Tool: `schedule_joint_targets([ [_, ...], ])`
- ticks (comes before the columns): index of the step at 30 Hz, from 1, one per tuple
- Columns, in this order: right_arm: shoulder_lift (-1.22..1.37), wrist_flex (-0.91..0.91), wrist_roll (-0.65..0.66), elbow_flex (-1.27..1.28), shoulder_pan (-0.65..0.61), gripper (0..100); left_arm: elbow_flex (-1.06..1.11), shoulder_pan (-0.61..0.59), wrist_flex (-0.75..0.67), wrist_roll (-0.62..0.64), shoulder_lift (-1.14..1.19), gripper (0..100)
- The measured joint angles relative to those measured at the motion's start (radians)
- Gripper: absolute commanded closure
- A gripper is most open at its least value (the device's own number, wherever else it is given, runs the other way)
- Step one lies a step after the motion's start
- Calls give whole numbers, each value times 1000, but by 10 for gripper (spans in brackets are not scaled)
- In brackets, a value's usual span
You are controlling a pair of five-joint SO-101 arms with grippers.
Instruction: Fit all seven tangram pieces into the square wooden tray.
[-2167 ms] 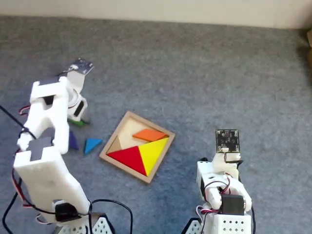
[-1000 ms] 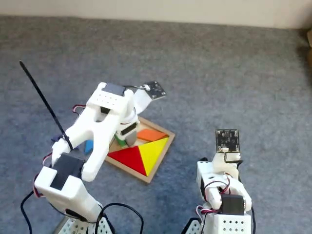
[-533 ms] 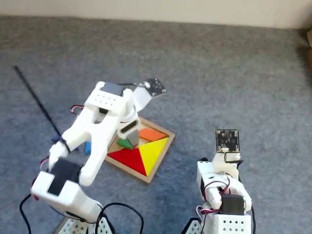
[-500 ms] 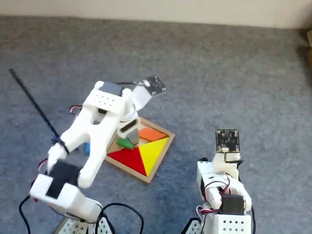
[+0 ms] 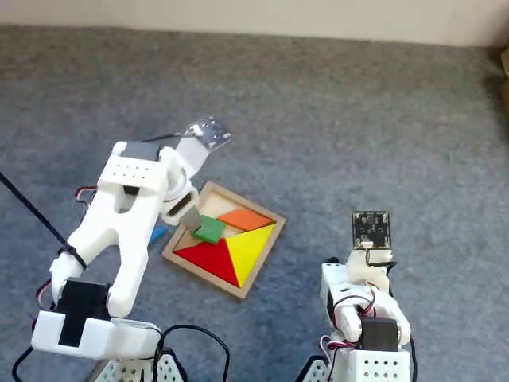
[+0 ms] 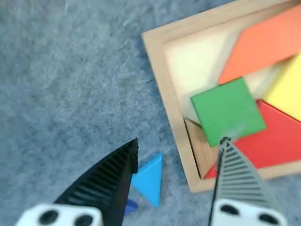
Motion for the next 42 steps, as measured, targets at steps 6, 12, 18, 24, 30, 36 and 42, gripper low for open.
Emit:
schedule_joint_targets([
  [6,0,0,0,0,0,843,157,-17,-169,0,-9,741],
  [12,0,0,0,0,0,843,193,-20,-193,0,-32,741],
  [18,0,0,0,0,0,843,195,-17,-193,0,-44,741],
  [24,0,0,0,0,0,843,199,-12,-189,51,-173,741],
  [30,0,0,0,0,0,843,199,77,-146,172,-302,739],
  [36,0,0,0,0,0,843,229,196,-130,275,-290,737],
  [42,0,0,0,0,0,843,272,224,-187,288,-198,737],
])
